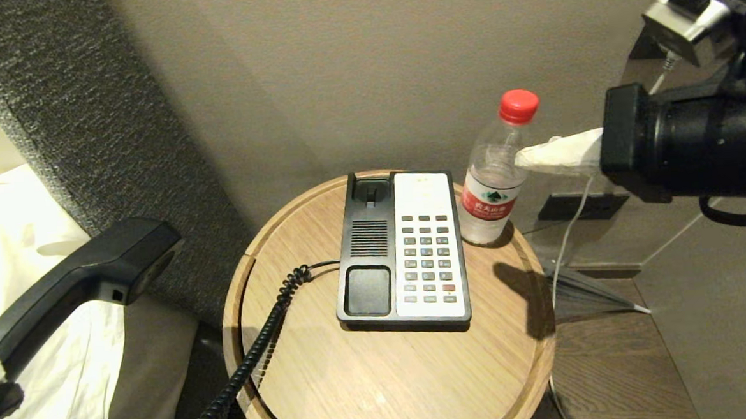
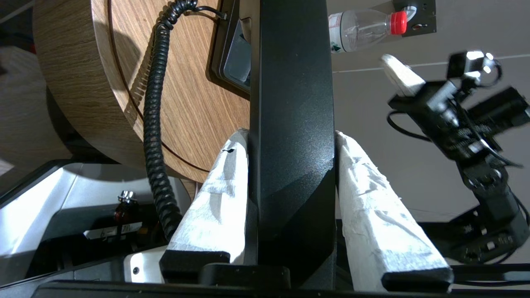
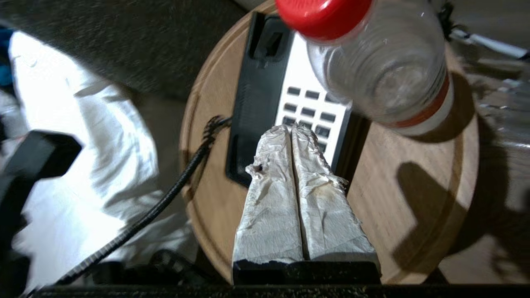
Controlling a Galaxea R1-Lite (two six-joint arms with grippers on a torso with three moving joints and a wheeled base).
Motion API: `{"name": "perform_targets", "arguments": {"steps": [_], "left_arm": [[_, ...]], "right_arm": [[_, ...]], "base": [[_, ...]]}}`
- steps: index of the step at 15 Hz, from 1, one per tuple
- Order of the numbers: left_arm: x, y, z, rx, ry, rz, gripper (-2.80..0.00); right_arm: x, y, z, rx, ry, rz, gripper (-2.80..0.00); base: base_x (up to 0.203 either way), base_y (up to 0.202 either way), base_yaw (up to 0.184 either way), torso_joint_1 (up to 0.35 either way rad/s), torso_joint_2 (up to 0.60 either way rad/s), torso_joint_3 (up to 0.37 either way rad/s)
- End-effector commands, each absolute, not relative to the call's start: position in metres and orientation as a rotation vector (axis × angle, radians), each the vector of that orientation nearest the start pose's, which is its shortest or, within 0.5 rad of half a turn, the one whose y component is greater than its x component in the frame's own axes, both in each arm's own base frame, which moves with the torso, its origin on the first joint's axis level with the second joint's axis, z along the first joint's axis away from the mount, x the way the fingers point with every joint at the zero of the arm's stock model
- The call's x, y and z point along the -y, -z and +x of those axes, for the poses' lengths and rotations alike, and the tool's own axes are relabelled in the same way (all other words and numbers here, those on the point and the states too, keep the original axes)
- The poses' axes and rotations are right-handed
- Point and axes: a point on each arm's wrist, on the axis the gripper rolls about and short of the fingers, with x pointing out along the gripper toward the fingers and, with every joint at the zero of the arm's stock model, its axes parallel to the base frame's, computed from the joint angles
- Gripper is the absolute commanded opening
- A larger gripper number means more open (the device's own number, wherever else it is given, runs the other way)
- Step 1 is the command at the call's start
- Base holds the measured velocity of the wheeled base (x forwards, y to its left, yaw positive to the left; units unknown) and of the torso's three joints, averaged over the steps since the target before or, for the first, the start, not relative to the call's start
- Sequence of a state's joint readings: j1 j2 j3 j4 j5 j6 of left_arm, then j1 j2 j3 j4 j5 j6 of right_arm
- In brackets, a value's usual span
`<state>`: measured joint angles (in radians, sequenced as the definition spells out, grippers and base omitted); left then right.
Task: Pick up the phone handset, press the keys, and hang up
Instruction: Dial the number
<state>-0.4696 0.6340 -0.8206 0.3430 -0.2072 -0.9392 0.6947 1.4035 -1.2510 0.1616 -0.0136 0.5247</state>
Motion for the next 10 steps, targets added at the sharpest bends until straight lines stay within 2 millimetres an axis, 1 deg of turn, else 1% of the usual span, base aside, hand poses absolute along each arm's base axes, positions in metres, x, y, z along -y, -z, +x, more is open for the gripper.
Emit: {"name": "perform_targets", "arguments": {"steps": [1,2,6,9,10], "left_arm": [[0.012,-0.268,0.013,-0.467,0.548,-0.884,-2.80],[0.012,-0.268,0.013,-0.467,0.548,-0.884,-2.80],[0.011,-0.266,0.012,-0.468,0.547,-0.883,-2.80],[0.012,-0.266,0.012,-0.471,0.549,-0.882,-2.80],[0.011,-0.266,0.012,-0.470,0.550,-0.882,-2.80]], "right_arm": [[-0.166,-0.299,0.190,-0.498,-0.548,0.343,-2.80],[-0.168,-0.297,0.190,-0.498,-0.549,0.330,-2.80],[-0.197,-0.281,0.189,-0.560,-0.609,0.266,-2.80],[-0.208,-0.268,0.196,-0.587,-0.585,0.219,-2.80],[-0.209,-0.266,0.197,-0.585,-0.576,0.206,-2.80]], "base": [[0.000,0.000,0.000,0.000,0.00,0.000],[0.000,0.000,0.000,0.000,0.00,0.000],[0.000,0.000,0.000,0.000,0.00,0.000],[0.000,0.000,0.000,0.000,0.00,0.000],[0.000,0.000,0.000,0.000,0.00,0.000]]}}
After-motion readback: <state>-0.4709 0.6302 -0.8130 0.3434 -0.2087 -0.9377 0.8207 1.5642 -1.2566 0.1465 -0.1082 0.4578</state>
